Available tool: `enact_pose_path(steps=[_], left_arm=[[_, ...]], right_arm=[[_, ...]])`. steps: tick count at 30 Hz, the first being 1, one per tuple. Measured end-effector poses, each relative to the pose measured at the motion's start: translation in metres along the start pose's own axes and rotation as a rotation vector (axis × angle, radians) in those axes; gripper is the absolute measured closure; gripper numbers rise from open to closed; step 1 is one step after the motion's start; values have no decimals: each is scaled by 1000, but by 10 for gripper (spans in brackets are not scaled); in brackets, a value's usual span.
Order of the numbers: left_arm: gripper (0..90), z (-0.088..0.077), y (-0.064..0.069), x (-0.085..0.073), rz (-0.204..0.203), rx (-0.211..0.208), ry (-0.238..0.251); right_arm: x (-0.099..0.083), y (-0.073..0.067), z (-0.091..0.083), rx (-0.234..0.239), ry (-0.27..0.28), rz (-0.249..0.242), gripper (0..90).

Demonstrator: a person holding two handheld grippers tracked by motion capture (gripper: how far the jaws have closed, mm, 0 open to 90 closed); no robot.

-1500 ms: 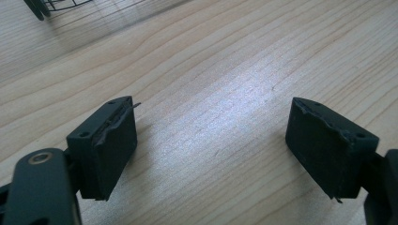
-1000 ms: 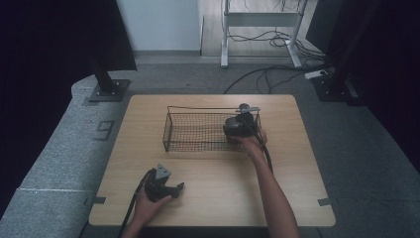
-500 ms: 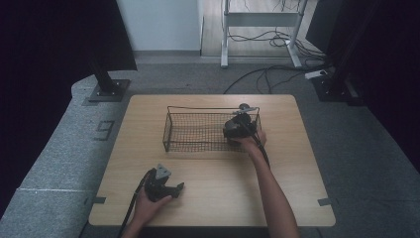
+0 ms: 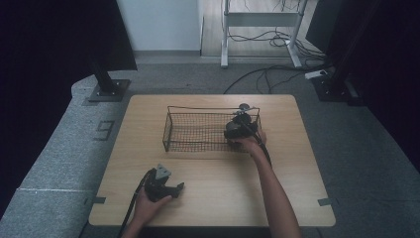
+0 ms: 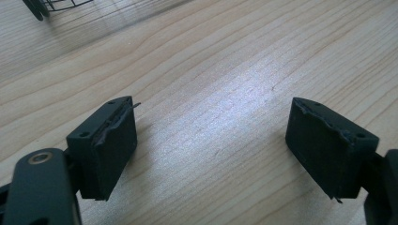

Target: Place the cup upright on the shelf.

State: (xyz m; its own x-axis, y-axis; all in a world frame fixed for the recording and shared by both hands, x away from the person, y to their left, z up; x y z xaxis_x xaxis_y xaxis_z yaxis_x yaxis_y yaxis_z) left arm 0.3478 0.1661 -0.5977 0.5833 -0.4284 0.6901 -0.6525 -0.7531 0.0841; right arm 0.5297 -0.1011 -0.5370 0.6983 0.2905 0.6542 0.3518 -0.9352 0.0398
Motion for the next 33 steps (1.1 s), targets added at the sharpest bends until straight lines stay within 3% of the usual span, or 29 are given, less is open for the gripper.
enact_pose_path(steps=[4,11,15,16,22,27,33], left_arm=[[168,0,0,0,0,0,0],[168,0,0,0,0,0,0],[168,0,0,0,0,0,-1],[168,0,0,0,1,0,-2],[168,0,0,0,1,0,-2],[168,0,0,0,1,0,-2],[168,0,0,0,1,1,-3]], right_arm=[[0,0,-2,-8,0,4,107],[5,2,-11,-10,51,25,84],[10,5,-20,-17,106,43,83],[12,6,-29,-7,144,57,86],[11,7,-51,18,221,63,97],[0,9,-75,53,274,58,119],[-30,10,-98,85,318,32,132]])
Point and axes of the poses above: each handheld gripper's, and its own axes: z roughly forward along the jaws, x roughly out of its top, y roughly to its right, the point moved 7 cm from there along z, roughly forward along the jaws, and after that the axes turned 6 degrees about -x, right-handed, at the moved point
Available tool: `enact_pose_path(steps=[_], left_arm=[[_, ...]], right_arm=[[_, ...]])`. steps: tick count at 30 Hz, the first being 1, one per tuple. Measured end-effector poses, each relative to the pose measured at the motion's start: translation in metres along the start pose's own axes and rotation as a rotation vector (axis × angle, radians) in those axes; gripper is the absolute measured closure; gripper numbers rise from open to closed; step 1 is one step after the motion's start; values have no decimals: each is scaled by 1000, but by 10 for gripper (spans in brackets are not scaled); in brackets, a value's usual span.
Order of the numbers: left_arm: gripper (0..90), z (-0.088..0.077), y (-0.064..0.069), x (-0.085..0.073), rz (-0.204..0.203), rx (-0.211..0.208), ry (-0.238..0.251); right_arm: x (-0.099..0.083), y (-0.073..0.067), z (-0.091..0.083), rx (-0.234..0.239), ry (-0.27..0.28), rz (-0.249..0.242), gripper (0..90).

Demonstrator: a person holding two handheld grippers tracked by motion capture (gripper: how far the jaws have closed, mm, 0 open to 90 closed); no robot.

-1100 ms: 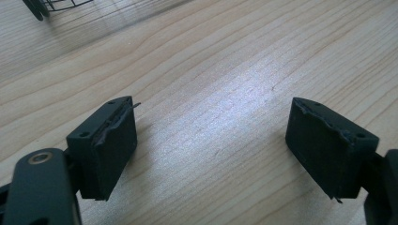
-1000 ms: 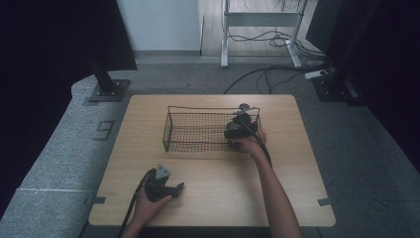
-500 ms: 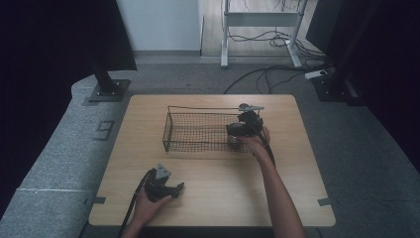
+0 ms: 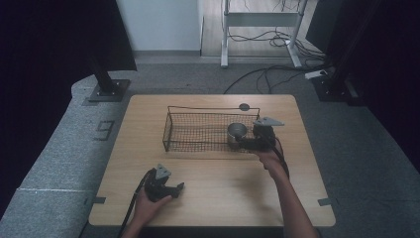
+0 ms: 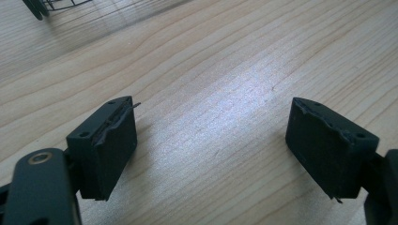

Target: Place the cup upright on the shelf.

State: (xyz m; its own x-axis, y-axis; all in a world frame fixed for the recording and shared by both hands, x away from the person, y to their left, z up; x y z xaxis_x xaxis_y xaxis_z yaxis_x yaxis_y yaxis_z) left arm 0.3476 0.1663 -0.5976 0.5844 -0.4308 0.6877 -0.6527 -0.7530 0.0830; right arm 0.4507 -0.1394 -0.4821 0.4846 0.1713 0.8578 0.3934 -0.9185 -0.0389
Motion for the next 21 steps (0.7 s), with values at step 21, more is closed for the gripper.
enact_pose_path(steps=[21], left_arm=[[168,0,0,0,1,0,1]], right_arm=[[-100,1,-52,42,6,18,166]])
Point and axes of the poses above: each handheld gripper's, and its own axes: z roughly forward along the jaws, x roughly out of its top, y roughly to its right, the point moved 7 cm from there along z, roughly forward along the jaws, and after that the axes turned 6 degrees about -x, right-handed, at the moved point
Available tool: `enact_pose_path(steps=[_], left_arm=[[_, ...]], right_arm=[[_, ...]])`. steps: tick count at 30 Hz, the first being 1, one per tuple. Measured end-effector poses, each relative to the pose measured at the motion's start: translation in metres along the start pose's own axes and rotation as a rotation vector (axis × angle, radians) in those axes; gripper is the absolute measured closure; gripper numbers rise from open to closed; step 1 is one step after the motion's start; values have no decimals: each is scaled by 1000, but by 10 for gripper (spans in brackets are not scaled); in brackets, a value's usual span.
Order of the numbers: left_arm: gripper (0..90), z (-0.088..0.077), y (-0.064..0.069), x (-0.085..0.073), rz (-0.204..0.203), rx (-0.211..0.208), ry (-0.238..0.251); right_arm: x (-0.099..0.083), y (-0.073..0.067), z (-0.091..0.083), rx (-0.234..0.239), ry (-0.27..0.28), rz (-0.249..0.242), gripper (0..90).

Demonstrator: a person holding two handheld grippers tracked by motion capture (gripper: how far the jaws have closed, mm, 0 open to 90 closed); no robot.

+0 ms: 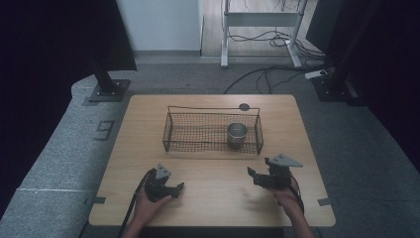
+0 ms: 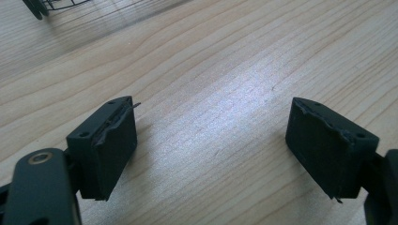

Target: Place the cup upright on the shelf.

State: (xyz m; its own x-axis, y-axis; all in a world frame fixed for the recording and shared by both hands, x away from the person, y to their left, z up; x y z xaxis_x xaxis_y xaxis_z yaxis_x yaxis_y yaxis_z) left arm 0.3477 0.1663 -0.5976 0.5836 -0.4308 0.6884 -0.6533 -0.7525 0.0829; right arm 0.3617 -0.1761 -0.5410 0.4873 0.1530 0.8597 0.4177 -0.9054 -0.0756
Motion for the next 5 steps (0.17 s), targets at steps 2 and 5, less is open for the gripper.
enact_pose_path(steps=[2,5], left_arm=[[168,0,0,0,0,0,0],[168,0,0,0,0,0,0]], right_arm=[[-2,-1,-1,3,13,7,167],[-1,-2,-2,2,13,1,167]])
Point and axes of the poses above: each handheld gripper's, and its own axes: z roughly forward along the jaws, x roughly out of its top, y roughly to its right, the point moved 7 cm from there along z, roughly forward along the jaws, and after that the axes turned 6 degrees about -x, right-handed, at the moved point
